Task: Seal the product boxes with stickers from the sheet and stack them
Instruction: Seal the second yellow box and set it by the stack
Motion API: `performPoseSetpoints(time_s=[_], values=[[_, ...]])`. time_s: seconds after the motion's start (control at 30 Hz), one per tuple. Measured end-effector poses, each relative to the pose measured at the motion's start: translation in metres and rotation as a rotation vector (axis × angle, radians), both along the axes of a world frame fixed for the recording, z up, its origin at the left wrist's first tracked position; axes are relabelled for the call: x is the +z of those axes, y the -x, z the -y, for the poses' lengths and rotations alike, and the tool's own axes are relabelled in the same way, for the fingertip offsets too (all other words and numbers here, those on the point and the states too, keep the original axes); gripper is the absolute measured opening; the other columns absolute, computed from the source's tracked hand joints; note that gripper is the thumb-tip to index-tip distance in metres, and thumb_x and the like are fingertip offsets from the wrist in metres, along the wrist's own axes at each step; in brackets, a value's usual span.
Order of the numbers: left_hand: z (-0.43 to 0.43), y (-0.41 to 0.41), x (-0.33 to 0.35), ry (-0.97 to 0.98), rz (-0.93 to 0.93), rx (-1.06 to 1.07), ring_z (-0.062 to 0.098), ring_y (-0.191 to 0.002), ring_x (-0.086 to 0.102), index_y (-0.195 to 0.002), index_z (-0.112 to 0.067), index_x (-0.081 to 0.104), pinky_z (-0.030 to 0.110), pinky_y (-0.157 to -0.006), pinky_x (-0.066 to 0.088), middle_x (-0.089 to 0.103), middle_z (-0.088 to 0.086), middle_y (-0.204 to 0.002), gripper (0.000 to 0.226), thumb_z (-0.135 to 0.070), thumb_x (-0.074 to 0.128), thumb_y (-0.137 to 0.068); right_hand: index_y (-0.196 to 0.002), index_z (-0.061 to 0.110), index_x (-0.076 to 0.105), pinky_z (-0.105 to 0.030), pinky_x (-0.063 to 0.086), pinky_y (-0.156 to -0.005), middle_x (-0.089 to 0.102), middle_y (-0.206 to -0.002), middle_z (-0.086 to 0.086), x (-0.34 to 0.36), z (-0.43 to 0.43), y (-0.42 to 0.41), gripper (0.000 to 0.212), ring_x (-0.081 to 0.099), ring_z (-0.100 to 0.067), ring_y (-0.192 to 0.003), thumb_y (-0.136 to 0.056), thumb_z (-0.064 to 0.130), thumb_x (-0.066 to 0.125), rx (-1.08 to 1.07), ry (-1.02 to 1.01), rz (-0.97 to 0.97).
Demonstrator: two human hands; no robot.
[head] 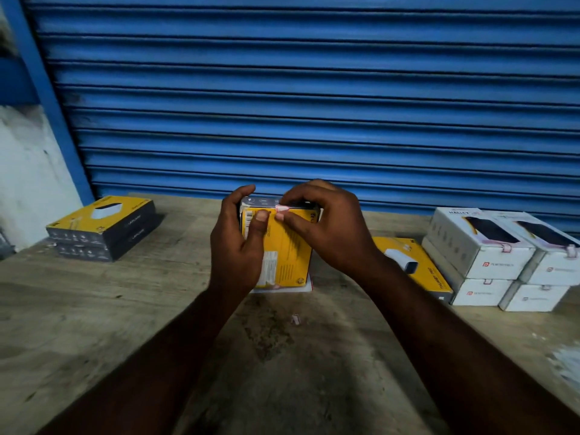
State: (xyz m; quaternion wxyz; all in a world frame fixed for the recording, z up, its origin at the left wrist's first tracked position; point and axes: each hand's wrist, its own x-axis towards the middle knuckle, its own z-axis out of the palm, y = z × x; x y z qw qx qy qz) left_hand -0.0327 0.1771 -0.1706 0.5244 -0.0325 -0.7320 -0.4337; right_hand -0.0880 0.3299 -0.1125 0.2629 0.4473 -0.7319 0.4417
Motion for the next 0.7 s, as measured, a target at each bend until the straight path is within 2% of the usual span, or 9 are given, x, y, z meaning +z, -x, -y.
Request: performPoseSetpoints(time_s=[0.17, 0.33, 0.43, 0.53, 0.6, 0.7], values=[[0.0, -0.002, 0.0, 0.0, 0.019, -0.001, -0.005, -0.077, 0.062, -0.136, -0.015, 0.05, 0.007, -0.066, 0.044, 0.061, -0.013, -0.09, 0.049, -0.044, 0.046, -0.096, -0.094, 0.02, 0.075, -0.035, 0.052, -0.077, 0.069, -0.092, 0.008, 0.001, 0.0, -0.001, 0.015, 0.063, -0.006, -0.089, -0.087, 0.033, 0.073, -0.005, -0.015, -0.035], [0.001, -0.003, -0.001, 0.02, 0.038, -0.014, 0.001, -0.081, 0.064, -0.137, -0.021, 0.048, 0.014, -0.07, 0.05, 0.064, -0.005, -0.096, 0.052, -0.05, 0.045, -0.095, -0.092, 0.021, 0.072, -0.015, 0.044, -0.076, 0.064, -0.091, 0.01, 0.007, -0.002, 0.0, 0.012, 0.058, -0.002, -0.088, -0.083, 0.027, 0.076, 0.026, -0.077, 0.031], [0.002, -0.003, 0.0, 0.056, 0.049, -0.011, 0.008, -0.09, 0.067, -0.138, -0.019, 0.046, 0.022, -0.074, 0.054, 0.066, 0.002, -0.107, 0.053, -0.05, 0.045, -0.095, -0.092, 0.021, 0.069, -0.011, 0.039, -0.075, 0.061, -0.093, 0.009, 0.012, -0.004, 0.001, 0.014, 0.056, -0.003, -0.088, -0.081, 0.026, 0.077, 0.03, -0.149, 0.057], [-0.001, -0.005, 0.0, 0.058, 0.046, -0.016, 0.009, -0.091, 0.067, -0.138, -0.021, 0.046, 0.026, -0.074, 0.056, 0.066, 0.001, -0.107, 0.051, -0.049, 0.046, -0.095, -0.09, 0.019, 0.067, -0.014, 0.04, -0.075, 0.058, -0.092, 0.007, 0.013, -0.005, 0.0, 0.015, 0.054, -0.007, -0.088, -0.081, 0.024, 0.077, 0.014, -0.177, 0.053], [-0.001, -0.005, 0.0, 0.048, 0.04, -0.018, 0.008, -0.089, 0.067, -0.137, -0.02, 0.046, 0.024, -0.073, 0.056, 0.066, 0.0, -0.105, 0.05, -0.048, 0.047, -0.095, -0.088, 0.019, 0.065, -0.022, 0.042, -0.075, 0.057, -0.091, 0.005, 0.011, -0.003, -0.001, 0.013, 0.054, -0.011, -0.087, -0.082, 0.023, 0.075, 0.009, -0.169, 0.022], [0.0, -0.006, 0.001, 0.042, 0.036, -0.025, 0.006, -0.09, 0.066, -0.138, -0.017, 0.047, 0.02, -0.074, 0.054, 0.065, -0.002, -0.105, 0.052, -0.046, 0.048, -0.095, -0.09, 0.019, 0.063, -0.026, 0.043, -0.076, 0.057, -0.092, 0.006, 0.009, -0.002, -0.002, 0.014, 0.054, -0.011, -0.088, -0.083, 0.024, 0.074, 0.012, -0.154, -0.005]])
